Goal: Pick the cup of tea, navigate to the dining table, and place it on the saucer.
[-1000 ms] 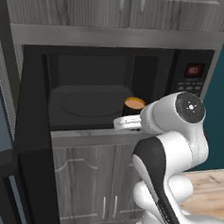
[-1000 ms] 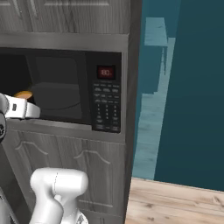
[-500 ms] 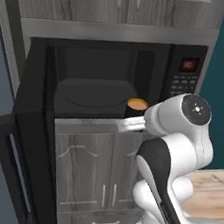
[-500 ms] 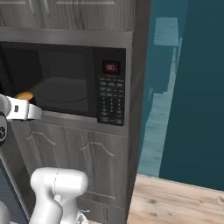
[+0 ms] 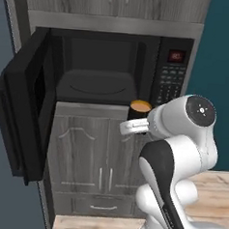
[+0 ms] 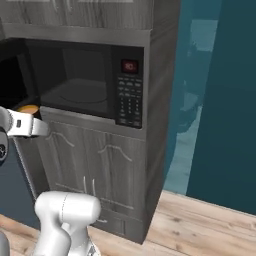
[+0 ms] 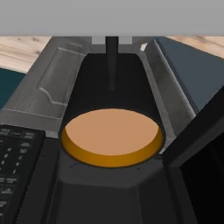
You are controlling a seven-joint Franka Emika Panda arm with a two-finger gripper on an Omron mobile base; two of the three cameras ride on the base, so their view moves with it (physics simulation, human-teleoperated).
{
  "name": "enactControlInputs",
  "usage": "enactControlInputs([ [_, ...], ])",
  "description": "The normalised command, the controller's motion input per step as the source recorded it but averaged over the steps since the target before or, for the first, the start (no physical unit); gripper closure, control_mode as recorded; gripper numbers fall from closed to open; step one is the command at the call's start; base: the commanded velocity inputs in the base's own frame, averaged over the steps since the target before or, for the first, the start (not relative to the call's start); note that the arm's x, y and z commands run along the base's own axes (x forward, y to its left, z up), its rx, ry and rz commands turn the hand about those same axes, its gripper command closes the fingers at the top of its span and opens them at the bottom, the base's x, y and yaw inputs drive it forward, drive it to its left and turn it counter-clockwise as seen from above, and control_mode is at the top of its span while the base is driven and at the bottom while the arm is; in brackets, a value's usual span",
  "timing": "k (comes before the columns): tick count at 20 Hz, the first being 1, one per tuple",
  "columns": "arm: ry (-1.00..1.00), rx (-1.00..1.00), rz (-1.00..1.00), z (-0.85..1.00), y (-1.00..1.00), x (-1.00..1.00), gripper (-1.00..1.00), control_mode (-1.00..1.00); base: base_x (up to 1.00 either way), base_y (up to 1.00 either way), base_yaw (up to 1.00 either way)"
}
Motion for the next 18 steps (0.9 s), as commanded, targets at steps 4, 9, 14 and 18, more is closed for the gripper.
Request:
enactControlInputs([
  [4,0.00,0.00,0.00,0.00,0.00,0.00,1.00,1.00,-0.70,-0.25,0.31],
  [9,0.00,0.00,0.00,0.00,0.00,0.00,1.00,1.00,-0.74,-0.15,0.37],
  [14,0.00,0.00,0.00,0.00,0.00,0.00,1.00,1.00,-0.79,-0.11,0.40],
  [18,0.00,0.00,0.00,0.00,0.00,0.00,1.00,1.00,-0.84,-0.08,0.39],
])
